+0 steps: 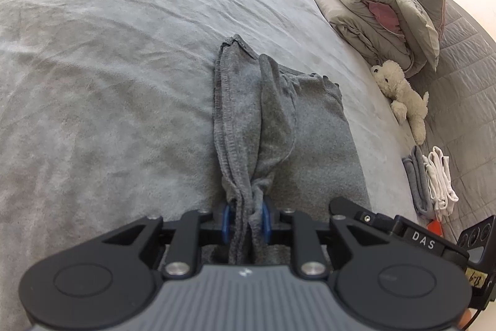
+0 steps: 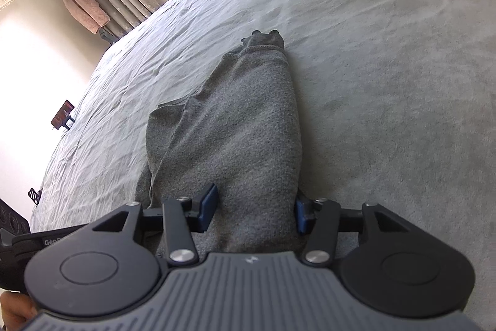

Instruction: Fold clothes

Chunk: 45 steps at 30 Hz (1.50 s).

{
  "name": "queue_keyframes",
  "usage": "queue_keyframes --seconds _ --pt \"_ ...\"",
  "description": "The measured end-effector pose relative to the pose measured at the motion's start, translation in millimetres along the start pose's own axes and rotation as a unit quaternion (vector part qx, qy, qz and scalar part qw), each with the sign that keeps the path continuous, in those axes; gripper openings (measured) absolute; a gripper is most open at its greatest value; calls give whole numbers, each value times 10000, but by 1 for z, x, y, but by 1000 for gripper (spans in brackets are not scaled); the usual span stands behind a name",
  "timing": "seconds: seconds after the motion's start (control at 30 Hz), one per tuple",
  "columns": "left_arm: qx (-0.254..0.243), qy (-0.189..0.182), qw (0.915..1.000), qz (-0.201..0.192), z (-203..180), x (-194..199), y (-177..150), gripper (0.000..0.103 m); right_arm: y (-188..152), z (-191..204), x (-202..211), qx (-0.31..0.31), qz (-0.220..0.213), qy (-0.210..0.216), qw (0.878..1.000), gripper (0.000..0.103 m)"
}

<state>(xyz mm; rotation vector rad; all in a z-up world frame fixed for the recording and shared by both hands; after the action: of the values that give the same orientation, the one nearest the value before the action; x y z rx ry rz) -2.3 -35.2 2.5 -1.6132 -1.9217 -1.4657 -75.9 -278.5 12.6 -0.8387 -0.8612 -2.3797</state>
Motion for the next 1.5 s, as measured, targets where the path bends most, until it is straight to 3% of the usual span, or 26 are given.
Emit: queue_keyframes --seconds 0.13,0.43,0.6,0.83,1.0,1.13,1.37,1.5 --pt "37 -10 10000 5 0 -1 0 20 -2 2 0 81 -42 -52 9999 41" --pt "124 -97 9999 -6 3 -5 0 28 -2 3 -2 57 -56 -61 9999 44" --pt "-82 71 9999 -89 -4 -3 -1 22 -6 11 -1 338 -165 -197 9991 39" --pt "-64 16 9999 -80 -3 -6 1 22 -7 15 -1 508 -229 -266 9981 35" --pt "-91 -33 9999 -97 -5 -6 0 28 -8 16 -2 527 -241 -288 9979 35" --pt "-303 136 9993 -170 -10 -6 -1 22 -10 20 -1 687 -302 -363 9965 35" --pt "-186 14 9995 -256 -8 -3 -1 18 -16 31 -2 1188 -474 -578 9901 32" --pt "-341 1 9986 -415 -16 3 -1 18 -32 49 -3 2137 -814 -930 9690 29"
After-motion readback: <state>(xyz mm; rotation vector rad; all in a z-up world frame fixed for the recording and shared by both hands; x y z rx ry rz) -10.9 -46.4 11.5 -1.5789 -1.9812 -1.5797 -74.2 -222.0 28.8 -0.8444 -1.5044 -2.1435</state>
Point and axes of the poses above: each gripper's, at about its wrist camera, not at the fingertips, and x roughly against the way its jaws point, z to its left, y to its top, the point moved 2 cm from there along -x, roughly the way its jaws point, and after that the axes turned 13 degrees about -x, right-handed, at the moved point
